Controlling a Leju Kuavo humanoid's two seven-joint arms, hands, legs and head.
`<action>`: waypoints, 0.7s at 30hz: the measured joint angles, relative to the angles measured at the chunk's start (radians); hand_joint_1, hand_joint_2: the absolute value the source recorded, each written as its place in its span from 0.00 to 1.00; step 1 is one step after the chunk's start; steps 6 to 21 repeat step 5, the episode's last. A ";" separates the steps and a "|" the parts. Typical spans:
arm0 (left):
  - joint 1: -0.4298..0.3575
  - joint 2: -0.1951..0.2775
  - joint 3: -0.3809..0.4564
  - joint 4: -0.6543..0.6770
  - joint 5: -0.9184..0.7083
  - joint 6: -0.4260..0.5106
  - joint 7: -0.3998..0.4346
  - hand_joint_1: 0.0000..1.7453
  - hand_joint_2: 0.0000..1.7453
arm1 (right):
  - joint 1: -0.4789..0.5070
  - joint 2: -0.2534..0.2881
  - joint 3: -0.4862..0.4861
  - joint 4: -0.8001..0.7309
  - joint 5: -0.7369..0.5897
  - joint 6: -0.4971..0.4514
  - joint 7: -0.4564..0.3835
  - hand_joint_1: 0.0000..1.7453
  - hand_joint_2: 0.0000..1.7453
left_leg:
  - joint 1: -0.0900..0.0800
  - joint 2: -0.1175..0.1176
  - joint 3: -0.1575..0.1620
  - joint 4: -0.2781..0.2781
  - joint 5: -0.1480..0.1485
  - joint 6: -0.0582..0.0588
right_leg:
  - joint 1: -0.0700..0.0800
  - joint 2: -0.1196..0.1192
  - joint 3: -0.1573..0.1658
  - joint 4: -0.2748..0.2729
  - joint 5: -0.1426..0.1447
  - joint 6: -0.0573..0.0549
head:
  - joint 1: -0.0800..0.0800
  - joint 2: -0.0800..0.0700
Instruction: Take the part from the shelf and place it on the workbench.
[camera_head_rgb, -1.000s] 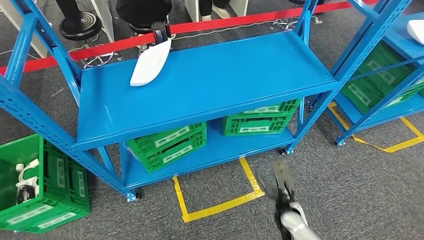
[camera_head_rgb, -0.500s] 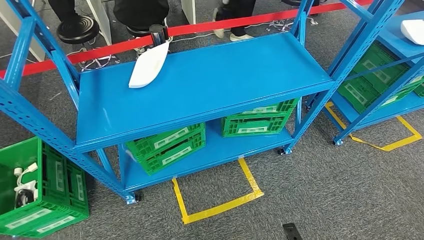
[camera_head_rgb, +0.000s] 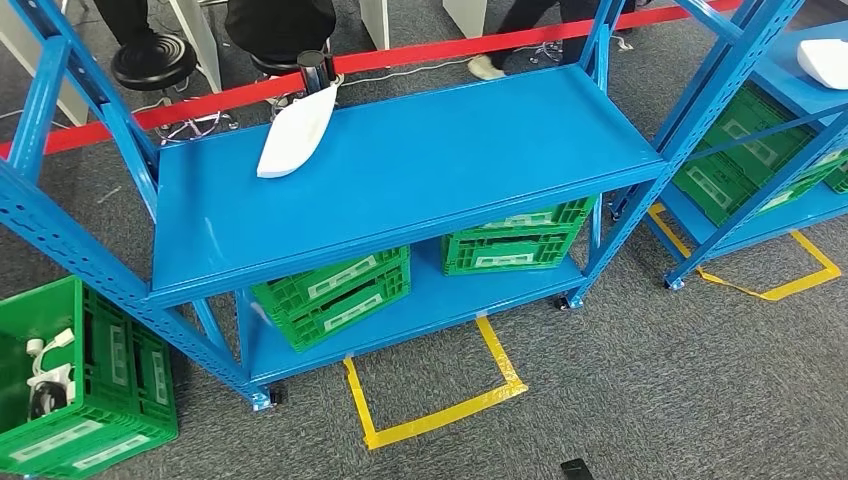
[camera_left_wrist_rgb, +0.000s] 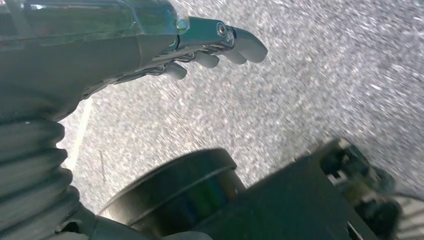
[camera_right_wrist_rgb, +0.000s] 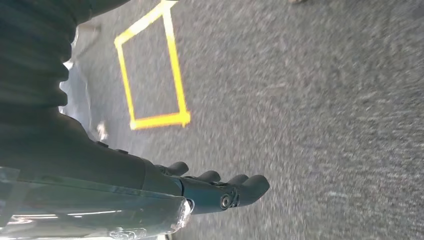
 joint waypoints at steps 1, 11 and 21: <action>-0.001 0.000 0.000 0.000 -0.008 0.009 0.011 0.00 1.00 | -0.001 0.002 0.006 0.003 0.014 -0.003 0.007 0.00 1.00 | 0.000 0.000 0.000 0.000 0.000 0.000 | 0.000 0.000 0.000 0.000 0.000 0.000 | 0.000 0.000; -0.001 0.000 -0.002 0.000 -0.033 0.036 0.037 0.00 1.00 | -0.001 0.012 0.021 0.009 0.017 -0.005 0.020 0.00 1.00 | 0.000 0.002 0.001 0.000 0.000 0.000 | 0.000 0.002 0.000 0.000 0.000 0.000 | 0.000 0.000; -0.001 0.000 -0.002 0.000 -0.033 0.036 0.037 0.00 1.00 | -0.001 0.012 0.021 0.009 0.017 -0.005 0.020 0.00 1.00 | 0.000 0.002 0.001 0.000 0.000 0.000 | 0.000 0.002 0.000 0.000 0.000 0.000 | 0.000 0.000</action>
